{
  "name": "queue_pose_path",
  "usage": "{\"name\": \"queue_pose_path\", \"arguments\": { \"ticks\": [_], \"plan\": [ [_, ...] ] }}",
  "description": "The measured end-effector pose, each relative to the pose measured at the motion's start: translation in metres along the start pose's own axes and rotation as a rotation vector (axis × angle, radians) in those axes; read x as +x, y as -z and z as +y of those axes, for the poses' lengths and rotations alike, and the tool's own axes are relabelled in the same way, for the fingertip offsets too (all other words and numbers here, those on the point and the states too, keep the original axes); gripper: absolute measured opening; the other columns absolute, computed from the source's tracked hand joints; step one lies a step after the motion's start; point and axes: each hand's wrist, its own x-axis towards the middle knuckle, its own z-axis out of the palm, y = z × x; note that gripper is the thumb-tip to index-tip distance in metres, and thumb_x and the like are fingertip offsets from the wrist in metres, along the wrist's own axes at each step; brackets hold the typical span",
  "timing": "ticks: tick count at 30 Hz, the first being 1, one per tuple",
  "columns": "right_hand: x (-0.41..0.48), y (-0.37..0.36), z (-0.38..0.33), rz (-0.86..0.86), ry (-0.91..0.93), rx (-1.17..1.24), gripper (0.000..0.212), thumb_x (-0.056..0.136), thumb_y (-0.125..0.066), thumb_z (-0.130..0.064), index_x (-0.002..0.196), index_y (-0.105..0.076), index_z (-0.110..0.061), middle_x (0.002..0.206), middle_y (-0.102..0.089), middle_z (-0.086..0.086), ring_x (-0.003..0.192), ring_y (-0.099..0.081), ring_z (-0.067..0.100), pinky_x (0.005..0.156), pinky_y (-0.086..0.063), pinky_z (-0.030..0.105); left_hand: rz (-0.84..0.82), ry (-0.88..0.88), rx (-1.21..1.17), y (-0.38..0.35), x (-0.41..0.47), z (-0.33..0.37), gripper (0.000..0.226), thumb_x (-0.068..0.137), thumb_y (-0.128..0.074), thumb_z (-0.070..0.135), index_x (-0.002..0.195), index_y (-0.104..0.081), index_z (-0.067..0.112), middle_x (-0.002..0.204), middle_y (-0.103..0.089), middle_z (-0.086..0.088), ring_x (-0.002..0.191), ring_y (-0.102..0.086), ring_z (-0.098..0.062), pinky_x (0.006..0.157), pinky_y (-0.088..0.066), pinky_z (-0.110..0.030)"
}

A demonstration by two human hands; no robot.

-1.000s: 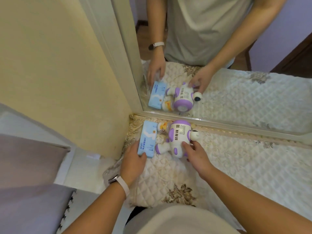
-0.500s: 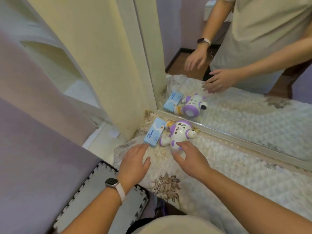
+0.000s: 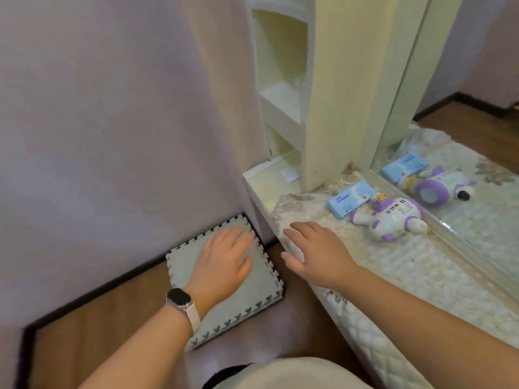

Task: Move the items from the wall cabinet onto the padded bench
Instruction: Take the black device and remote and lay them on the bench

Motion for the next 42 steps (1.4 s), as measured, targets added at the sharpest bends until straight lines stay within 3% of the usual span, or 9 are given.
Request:
{"name": "queue_pose_path", "arguments": {
  "ticks": [4, 9, 21, 31, 42],
  "plan": [
    [0.02, -0.009, -0.057, -0.044, 0.185, -0.037, 0.054, 0.089, -0.045, -0.054, 0.128, -0.06, -0.019, 0.131, -0.059, 0.002, 0.118, -0.053, 0.024, 0.09, -0.05, 0.041, 0.033, 0.15, 0.046, 0.018, -0.057, -0.038, 0.041, 0.088, -0.055, 0.035, 0.123, -0.062, 0.015, 0.125, -0.061, -0.008, 0.118, -0.056, -0.029, 0.1, -0.045, -0.043],
    [0.047, -0.027, -0.151, -0.071, 0.415, -0.084, 0.052, 0.087, -0.049, -0.055, 0.121, -0.061, -0.018, 0.126, -0.061, 0.004, 0.114, -0.056, 0.027, 0.088, -0.048, 0.041, 0.085, 0.324, 0.089, 0.052, -0.142, -0.084, 0.04, 0.087, -0.053, 0.038, 0.121, -0.063, 0.018, 0.124, -0.063, -0.004, 0.12, -0.054, -0.026, 0.102, -0.042, -0.042],
    [0.059, -0.087, -0.458, -0.023, 0.809, -0.114, 0.054, 0.087, -0.046, -0.055, 0.122, -0.064, -0.018, 0.124, -0.063, 0.004, 0.111, -0.057, 0.028, 0.088, -0.049, 0.041, 0.178, 0.728, 0.174, 0.137, -0.411, -0.201, 0.043, 0.093, -0.046, 0.044, 0.13, -0.057, 0.025, 0.134, -0.057, 0.002, 0.129, -0.047, -0.019, 0.11, -0.028, -0.038],
    [0.04, -0.124, -0.654, -0.033, 1.235, -0.053, 0.052, 0.09, -0.046, -0.053, 0.125, -0.064, -0.018, 0.127, -0.063, 0.004, 0.116, -0.058, 0.028, 0.091, -0.049, 0.041, 0.294, 1.116, 0.301, 0.183, -0.581, -0.221, 0.042, 0.091, -0.054, 0.041, 0.128, -0.059, 0.023, 0.129, -0.061, 0.001, 0.125, -0.051, -0.018, 0.105, -0.031, -0.033],
    [0.041, -0.164, -0.817, -0.031, 1.601, 0.1, 0.051, 0.089, -0.045, -0.052, 0.122, -0.065, -0.017, 0.123, -0.065, 0.005, 0.113, -0.058, 0.029, 0.089, -0.05, 0.042, 0.339, 1.413, 0.439, 0.219, -0.677, -0.238, 0.039, 0.09, -0.055, 0.037, 0.124, -0.062, 0.02, 0.123, -0.063, 0.0, 0.117, -0.053, -0.019, 0.098, -0.041, -0.034]
  ]
}}
